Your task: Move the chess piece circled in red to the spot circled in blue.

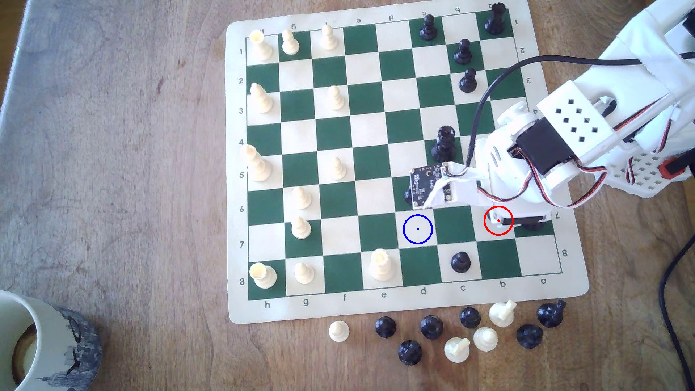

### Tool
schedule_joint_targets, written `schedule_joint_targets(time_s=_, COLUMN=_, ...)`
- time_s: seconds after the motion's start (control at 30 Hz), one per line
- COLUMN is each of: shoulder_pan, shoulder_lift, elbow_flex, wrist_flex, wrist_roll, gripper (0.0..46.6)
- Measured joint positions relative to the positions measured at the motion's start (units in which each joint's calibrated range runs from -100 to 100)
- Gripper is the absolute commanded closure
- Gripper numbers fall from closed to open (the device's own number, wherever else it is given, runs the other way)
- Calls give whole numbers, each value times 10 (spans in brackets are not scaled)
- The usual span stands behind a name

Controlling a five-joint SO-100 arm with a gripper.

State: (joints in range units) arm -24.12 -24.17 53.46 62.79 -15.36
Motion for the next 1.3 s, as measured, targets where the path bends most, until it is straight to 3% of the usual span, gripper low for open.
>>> schedule_joint_targets(time_s=0.23, shoulder_pan=4, shoulder_lift=-38, elbow_flex=-16, wrist_flex=43, wrist_roll=0, gripper=433)
schedule_joint_targets(time_s=0.53, shoulder_pan=15, shoulder_lift=-81, elbow_flex=-130, wrist_flex=137, wrist_roll=2, gripper=434)
schedule_joint_targets(time_s=0.7, shoulder_pan=29, shoulder_lift=-28, elbow_flex=-186, wrist_flex=117, wrist_roll=3, gripper=434)
schedule_joint_targets(time_s=1.3, shoulder_pan=27, shoulder_lift=135, elbow_flex=-191, wrist_flex=-2, wrist_roll=3, gripper=436)
